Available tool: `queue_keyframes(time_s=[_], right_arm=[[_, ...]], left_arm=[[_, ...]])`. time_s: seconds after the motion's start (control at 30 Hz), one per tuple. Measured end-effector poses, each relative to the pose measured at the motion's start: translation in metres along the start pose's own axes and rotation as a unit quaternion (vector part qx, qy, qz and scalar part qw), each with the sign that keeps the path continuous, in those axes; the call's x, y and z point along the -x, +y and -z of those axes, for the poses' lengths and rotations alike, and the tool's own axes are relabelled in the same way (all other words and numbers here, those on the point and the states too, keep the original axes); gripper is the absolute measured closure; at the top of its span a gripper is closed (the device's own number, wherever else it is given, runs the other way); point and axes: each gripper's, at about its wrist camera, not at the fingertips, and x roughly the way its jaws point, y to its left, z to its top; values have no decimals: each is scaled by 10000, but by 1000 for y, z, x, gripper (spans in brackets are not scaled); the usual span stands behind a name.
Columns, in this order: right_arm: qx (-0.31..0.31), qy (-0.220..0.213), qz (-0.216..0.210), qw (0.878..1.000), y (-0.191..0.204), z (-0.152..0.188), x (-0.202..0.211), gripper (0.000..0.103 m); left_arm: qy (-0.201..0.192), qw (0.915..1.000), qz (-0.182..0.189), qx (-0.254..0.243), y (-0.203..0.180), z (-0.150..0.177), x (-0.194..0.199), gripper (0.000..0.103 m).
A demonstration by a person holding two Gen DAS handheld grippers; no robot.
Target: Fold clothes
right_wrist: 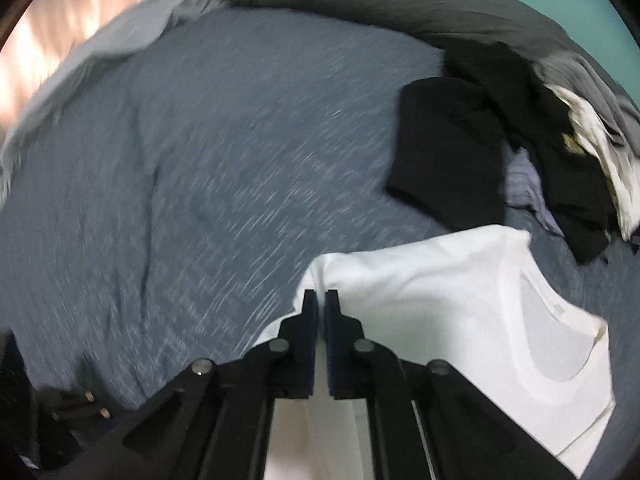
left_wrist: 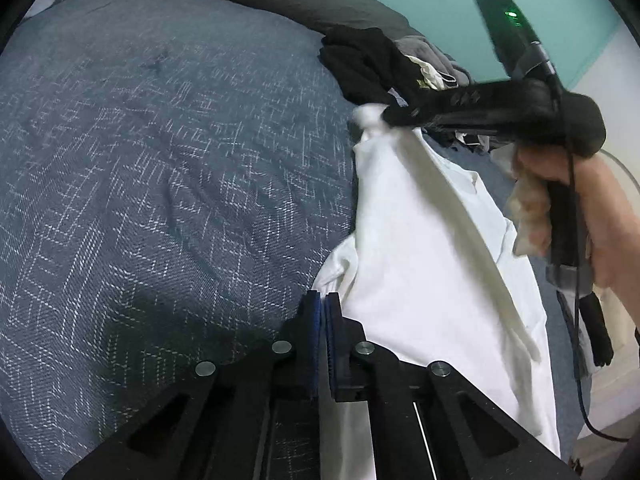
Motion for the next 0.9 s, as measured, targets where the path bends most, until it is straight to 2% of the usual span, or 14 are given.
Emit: queue_keyframes(time_s=[0.17, 0.23, 0.4, 0.5, 0.63, 0.7, 0.77, 0.83, 0.9], right_arm=[[-858, -197, -286, 9957, -39, -3, 7, 100], [-1112, -68, -559, 9922, -47, -2, -2, 100], [-1396, 246, -347, 9893, -60, 6, -18, 100], [-1186, 283, -169, 9924, -54, 4, -18, 99], [-825, -19, 63, 9966, -35, -12, -6, 95], [-624, -149, 134, 9979, -25, -21, -1, 79], [-399, -158, 108, 9990, -16, -28, -1, 71], [-146, -59, 144, 9998, -6, -34, -5, 69], [165, 165, 363, 9991, 5, -38, -15, 69]], left_arm=[[4, 10000, -27, -24, -1, 1, 0, 101], [8, 10000, -34, -29, -1, 2, 1, 101], [8, 10000, -22, -20, 2, 4, 2, 101], [11, 10000, -20, -19, 4, 5, 4, 101], [16, 10000, -45, -39, 4, 6, 5, 101], [20, 10000, -63, -55, 2, 5, 3, 101], [23, 9999, -79, -70, 0, 5, 1, 101], [26, 9999, -84, -78, 0, 4, 1, 101], [29, 9999, -82, -80, 0, 4, 0, 101]])
